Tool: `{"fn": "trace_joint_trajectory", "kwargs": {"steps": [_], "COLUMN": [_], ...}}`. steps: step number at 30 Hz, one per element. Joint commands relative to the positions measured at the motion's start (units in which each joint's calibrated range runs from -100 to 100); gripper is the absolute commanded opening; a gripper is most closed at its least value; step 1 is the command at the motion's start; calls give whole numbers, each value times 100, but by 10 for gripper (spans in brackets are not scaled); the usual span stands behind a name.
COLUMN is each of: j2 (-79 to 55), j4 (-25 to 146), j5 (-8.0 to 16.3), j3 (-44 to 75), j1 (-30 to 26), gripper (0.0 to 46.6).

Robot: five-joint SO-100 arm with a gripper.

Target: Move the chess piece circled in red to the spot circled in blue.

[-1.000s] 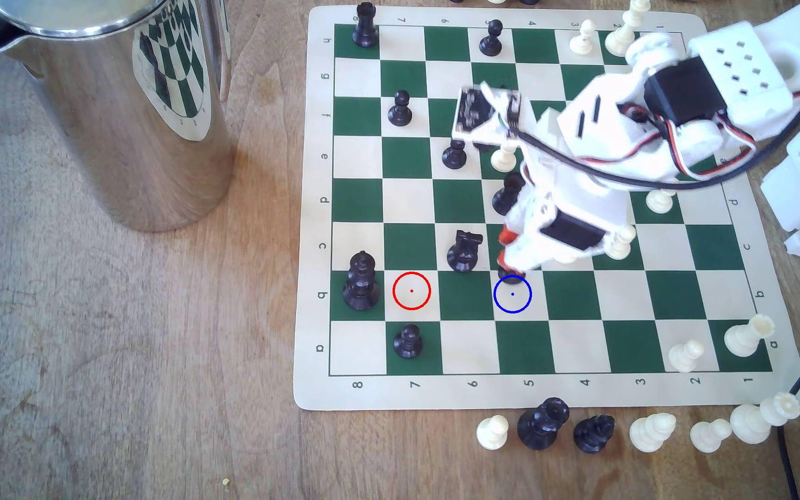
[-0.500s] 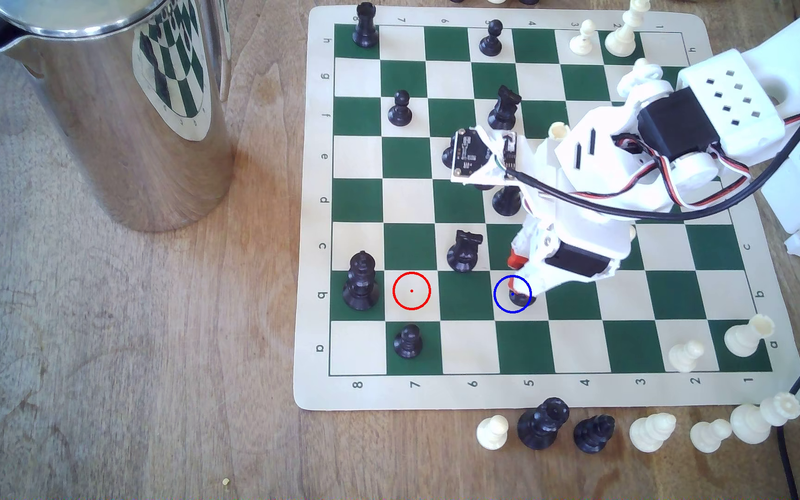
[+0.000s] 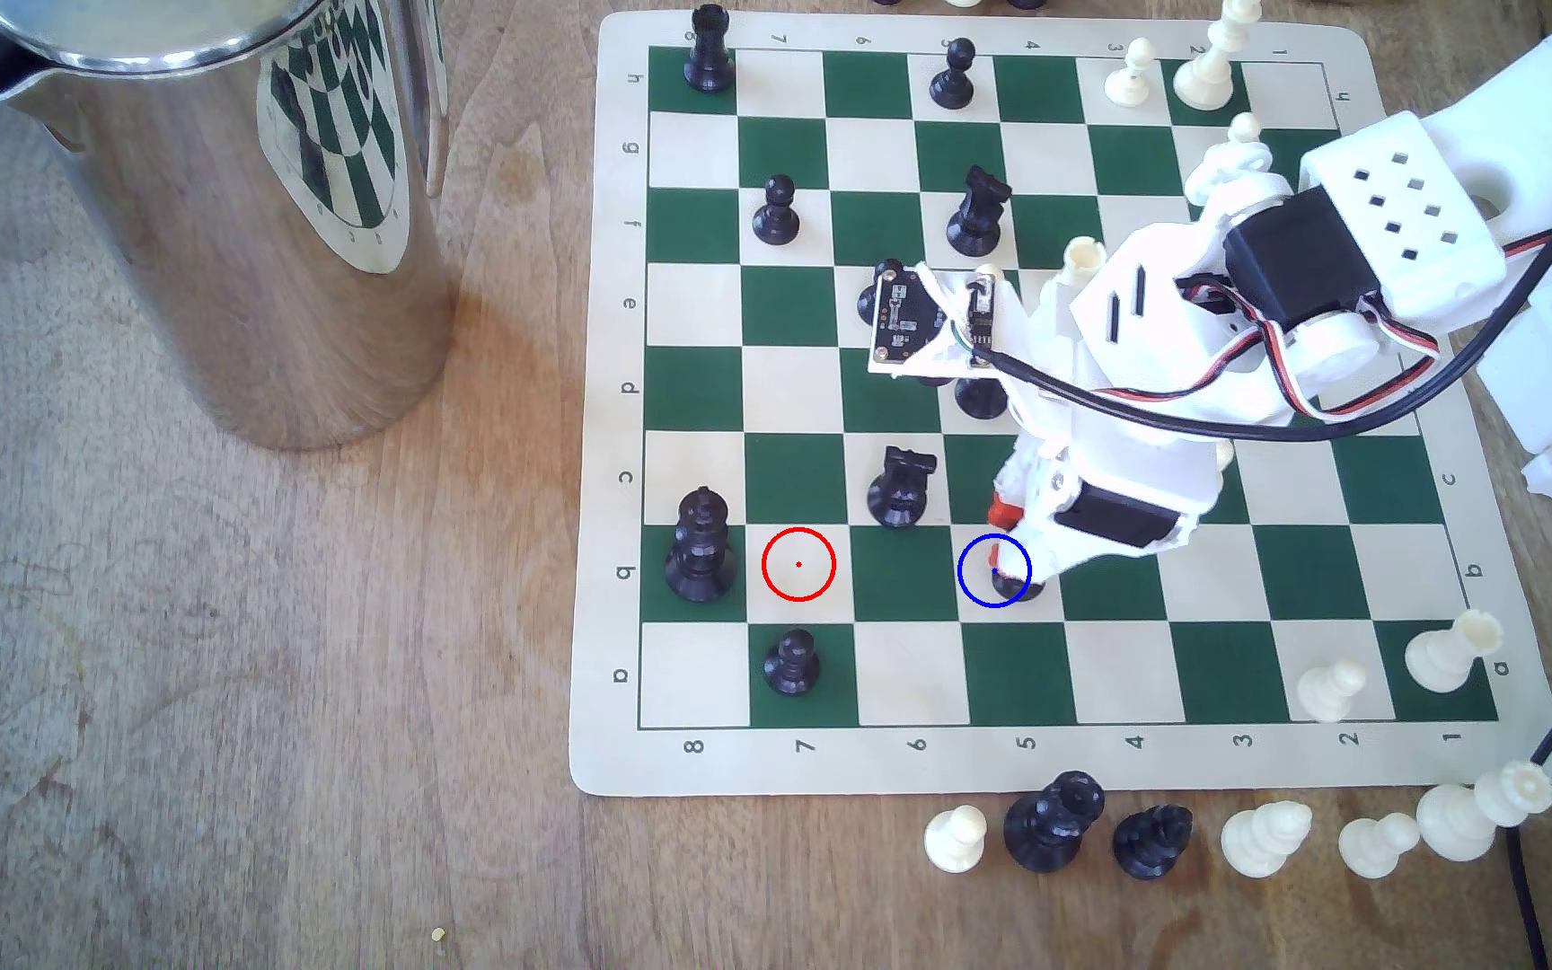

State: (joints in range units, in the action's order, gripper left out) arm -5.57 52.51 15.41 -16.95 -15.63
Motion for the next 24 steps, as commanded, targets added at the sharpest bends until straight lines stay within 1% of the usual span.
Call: {"fn": "trace_joint_trajectory", "kwargs": {"steps": [1,3,5,10,24], "j2": [31,31,56,141,701], "j4": [-99,-67,-26,-26,670], "j5": [-5,-15,-10,0,-59], "j3": [353,353,353,353,298], "j1": [11,11,11,-13,-130], "gripper": [68,87,124,150,165]}}
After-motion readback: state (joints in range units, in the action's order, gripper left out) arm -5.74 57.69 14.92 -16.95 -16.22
